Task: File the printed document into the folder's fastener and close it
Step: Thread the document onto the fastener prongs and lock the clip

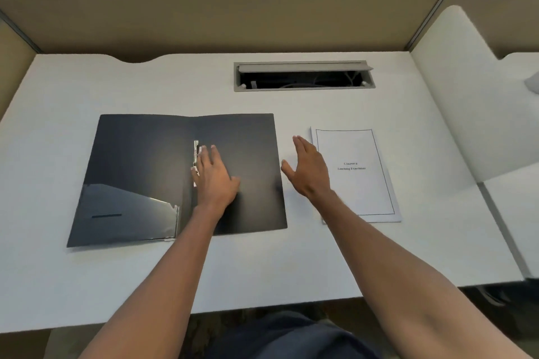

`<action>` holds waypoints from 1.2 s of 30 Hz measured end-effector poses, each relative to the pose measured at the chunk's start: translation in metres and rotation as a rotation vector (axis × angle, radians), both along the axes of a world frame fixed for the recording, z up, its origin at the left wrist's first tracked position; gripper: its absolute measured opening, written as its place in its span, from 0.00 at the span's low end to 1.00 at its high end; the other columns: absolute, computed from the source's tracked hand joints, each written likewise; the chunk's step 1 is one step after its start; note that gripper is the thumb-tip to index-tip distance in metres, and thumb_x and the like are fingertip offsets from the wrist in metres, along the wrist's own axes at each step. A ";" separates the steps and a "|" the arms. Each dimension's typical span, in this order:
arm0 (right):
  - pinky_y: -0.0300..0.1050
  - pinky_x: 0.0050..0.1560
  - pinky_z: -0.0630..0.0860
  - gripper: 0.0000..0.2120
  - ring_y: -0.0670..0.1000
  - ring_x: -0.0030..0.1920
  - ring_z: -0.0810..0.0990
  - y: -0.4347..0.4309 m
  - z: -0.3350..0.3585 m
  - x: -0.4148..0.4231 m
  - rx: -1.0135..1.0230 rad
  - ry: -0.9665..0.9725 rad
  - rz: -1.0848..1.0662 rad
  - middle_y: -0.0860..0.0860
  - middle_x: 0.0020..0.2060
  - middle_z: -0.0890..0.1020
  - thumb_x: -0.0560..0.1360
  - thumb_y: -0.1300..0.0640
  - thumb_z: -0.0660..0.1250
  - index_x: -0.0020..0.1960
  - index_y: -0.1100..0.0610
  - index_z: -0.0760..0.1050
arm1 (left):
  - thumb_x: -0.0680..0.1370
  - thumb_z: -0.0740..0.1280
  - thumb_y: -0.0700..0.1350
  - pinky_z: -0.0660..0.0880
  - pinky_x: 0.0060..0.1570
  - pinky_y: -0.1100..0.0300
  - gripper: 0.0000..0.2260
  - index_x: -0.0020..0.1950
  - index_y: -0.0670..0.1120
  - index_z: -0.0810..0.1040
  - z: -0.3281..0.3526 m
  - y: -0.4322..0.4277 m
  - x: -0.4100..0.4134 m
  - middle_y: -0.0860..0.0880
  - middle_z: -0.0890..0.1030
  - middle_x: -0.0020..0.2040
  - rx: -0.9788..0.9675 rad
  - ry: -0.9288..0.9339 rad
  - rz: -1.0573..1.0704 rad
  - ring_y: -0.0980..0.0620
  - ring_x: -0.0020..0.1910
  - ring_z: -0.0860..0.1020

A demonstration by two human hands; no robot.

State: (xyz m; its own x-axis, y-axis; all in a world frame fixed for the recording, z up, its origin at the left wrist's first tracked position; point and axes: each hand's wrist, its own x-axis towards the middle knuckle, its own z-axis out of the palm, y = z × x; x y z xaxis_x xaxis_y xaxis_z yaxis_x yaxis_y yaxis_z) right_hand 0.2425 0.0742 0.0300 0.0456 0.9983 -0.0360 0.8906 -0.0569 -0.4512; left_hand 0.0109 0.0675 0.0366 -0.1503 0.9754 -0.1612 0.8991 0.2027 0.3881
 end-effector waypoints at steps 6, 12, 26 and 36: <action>0.52 0.74 0.65 0.34 0.56 0.77 0.66 -0.017 -0.003 0.082 -0.014 -0.009 -0.121 0.54 0.78 0.68 0.79 0.44 0.64 0.80 0.58 0.61 | 0.78 0.67 0.44 0.63 0.74 0.50 0.33 0.80 0.37 0.60 0.010 -0.002 0.091 0.39 0.66 0.76 0.020 -0.250 0.000 0.40 0.75 0.63; 0.53 0.72 0.67 0.33 0.57 0.74 0.68 -0.028 -0.007 0.153 -0.043 -0.017 -0.210 0.54 0.76 0.69 0.79 0.44 0.65 0.79 0.58 0.63 | 0.79 0.65 0.45 0.72 0.65 0.49 0.27 0.77 0.38 0.65 0.004 -0.014 0.167 0.42 0.68 0.72 -0.088 -0.365 -0.025 0.42 0.74 0.65; 0.54 0.61 0.73 0.27 0.60 0.68 0.70 -0.034 -0.017 0.225 -0.201 0.007 -0.337 0.59 0.65 0.72 0.78 0.47 0.67 0.69 0.64 0.70 | 0.78 0.63 0.41 0.67 0.49 0.53 0.11 0.59 0.38 0.72 -0.016 -0.022 0.257 0.41 0.70 0.65 -0.175 -0.322 0.104 0.42 0.67 0.68; 0.51 0.66 0.73 0.31 0.61 0.68 0.67 -0.032 -0.019 0.219 -0.292 0.029 -0.265 0.62 0.67 0.67 0.76 0.48 0.73 0.69 0.66 0.66 | 0.77 0.66 0.42 0.71 0.51 0.51 0.12 0.57 0.38 0.72 -0.013 -0.017 0.280 0.38 0.72 0.63 -0.167 -0.393 0.307 0.39 0.63 0.70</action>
